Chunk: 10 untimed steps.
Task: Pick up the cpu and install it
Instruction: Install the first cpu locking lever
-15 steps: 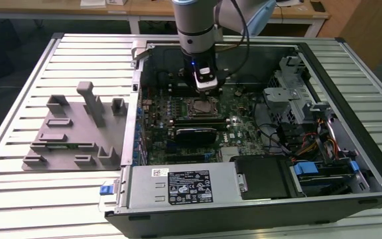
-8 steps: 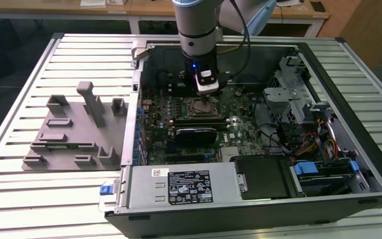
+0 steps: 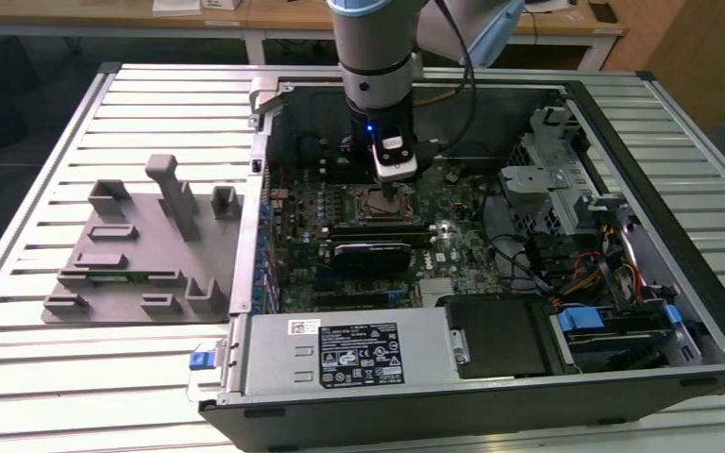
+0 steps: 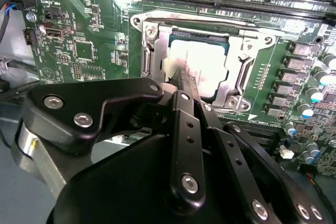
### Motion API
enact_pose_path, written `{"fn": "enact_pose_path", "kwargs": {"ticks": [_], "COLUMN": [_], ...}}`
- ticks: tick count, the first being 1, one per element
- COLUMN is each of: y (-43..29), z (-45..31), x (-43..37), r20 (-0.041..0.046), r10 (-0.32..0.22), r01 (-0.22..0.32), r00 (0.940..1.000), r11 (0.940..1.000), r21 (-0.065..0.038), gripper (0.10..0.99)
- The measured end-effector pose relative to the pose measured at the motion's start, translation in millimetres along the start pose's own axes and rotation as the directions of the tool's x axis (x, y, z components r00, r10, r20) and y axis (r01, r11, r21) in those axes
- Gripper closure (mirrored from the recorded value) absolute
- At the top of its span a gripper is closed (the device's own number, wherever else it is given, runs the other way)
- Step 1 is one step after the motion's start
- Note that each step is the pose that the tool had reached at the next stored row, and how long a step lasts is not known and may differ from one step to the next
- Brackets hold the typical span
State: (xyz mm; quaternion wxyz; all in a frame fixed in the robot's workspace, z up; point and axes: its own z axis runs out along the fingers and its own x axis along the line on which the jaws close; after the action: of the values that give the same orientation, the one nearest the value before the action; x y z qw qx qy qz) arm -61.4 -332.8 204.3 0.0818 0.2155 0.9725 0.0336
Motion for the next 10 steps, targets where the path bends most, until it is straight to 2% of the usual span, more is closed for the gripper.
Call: {"fn": "enact_pose_path", "kwargs": {"ticks": [6, 10], "y": [-0.1, 0.6], "z": [-0.6, -6.4], "x": [-0.1, -1.0], "r20": [0.0000, 0.0001], "r10": [0.000, 0.000], "r01": [0.000, 0.000], "r00": [1.0000, 1.0000], "r11": [1.0000, 1.0000], "r21": [0.001, 0.000], "gripper": [0.980, 0.980]}}
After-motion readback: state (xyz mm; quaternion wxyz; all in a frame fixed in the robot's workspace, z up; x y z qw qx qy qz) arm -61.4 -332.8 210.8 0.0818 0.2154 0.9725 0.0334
